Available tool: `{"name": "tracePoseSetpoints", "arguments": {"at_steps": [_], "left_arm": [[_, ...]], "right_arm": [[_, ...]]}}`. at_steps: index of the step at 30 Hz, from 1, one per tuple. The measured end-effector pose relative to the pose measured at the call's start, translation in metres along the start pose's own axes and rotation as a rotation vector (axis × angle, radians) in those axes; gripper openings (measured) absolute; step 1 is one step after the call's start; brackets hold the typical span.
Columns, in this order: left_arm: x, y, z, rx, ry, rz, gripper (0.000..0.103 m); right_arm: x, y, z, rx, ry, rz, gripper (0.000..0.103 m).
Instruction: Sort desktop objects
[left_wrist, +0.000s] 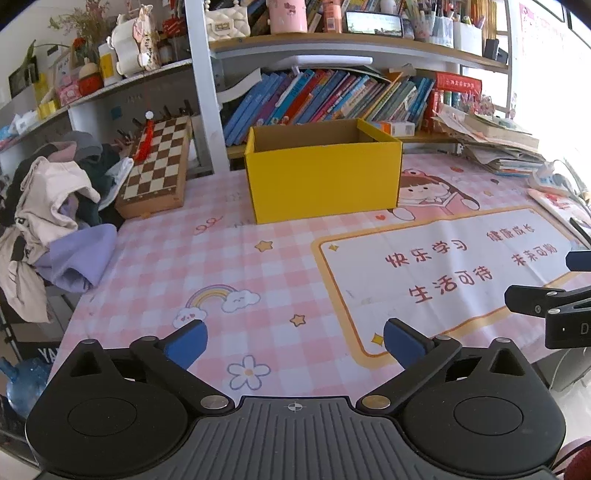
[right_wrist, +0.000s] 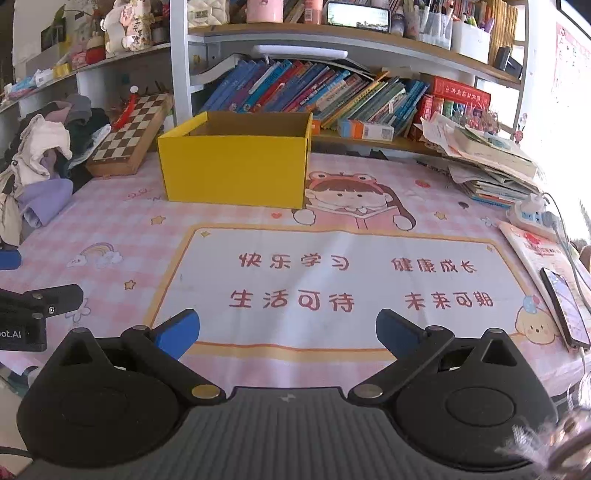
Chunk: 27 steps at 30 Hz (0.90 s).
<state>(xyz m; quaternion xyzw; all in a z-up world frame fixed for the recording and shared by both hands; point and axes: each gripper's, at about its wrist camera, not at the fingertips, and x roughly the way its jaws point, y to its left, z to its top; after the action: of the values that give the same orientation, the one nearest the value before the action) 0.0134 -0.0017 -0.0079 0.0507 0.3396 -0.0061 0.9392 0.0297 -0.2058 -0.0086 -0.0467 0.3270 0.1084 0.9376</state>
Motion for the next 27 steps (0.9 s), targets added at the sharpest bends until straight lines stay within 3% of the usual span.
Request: {"name": "tracePoseSetpoints", "arguments": {"at_steps": [27], "left_arm": [[0.0083, 0.0002, -0.0029, -0.025, 0.058, -0.027, 0.103]], "right_arm": [[0.0046, 0.0014, 0.0003, -0.006, 0.041, 0.006, 0.103]]}}
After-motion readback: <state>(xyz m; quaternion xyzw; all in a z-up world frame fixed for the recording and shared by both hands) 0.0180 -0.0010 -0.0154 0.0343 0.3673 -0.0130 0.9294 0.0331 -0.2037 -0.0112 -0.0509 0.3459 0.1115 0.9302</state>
